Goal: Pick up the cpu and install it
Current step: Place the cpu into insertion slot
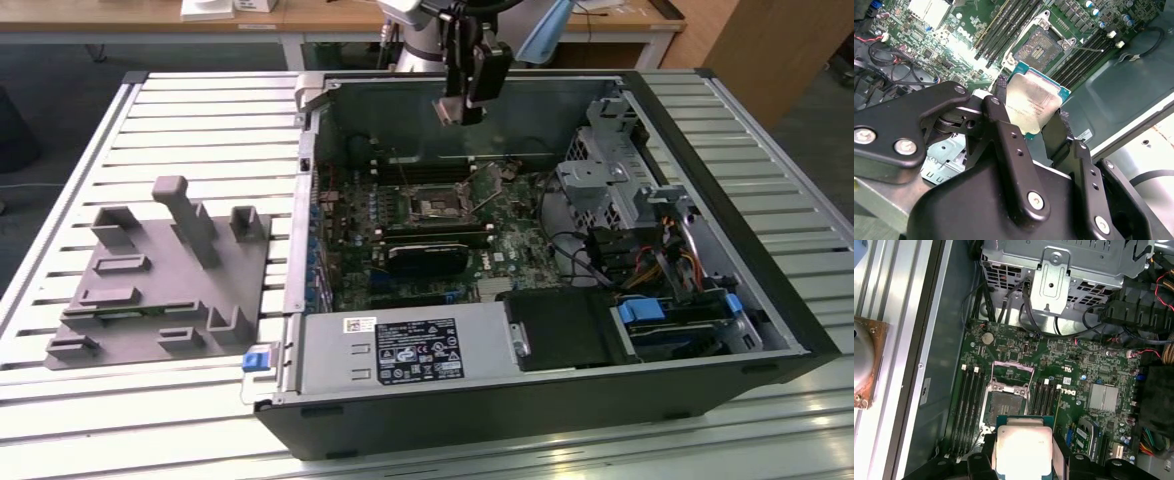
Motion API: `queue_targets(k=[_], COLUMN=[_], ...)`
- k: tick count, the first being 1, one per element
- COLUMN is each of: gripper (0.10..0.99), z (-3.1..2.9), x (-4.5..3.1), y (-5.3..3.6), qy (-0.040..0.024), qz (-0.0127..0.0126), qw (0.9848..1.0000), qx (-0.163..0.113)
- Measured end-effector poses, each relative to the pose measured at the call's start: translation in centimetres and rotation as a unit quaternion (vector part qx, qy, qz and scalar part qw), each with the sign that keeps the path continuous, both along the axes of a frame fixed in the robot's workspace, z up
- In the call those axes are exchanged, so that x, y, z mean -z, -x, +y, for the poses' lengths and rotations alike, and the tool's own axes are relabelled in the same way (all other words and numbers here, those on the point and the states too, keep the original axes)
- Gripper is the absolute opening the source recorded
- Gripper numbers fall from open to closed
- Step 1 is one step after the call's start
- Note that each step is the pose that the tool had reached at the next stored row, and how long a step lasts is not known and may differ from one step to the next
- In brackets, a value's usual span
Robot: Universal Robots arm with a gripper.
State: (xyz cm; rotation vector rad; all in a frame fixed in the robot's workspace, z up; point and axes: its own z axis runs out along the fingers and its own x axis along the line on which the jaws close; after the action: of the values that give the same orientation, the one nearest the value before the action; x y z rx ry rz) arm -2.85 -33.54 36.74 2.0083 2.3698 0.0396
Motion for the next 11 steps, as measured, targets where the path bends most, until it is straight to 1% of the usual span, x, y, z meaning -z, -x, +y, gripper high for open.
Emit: queue_targets(k=[11], gripper=[0.533], z=[0.00], x=[0.37], y=[0.00], qy=[0.0000], qz=[0.0000], qw=[1.0000], qx=[0.000])
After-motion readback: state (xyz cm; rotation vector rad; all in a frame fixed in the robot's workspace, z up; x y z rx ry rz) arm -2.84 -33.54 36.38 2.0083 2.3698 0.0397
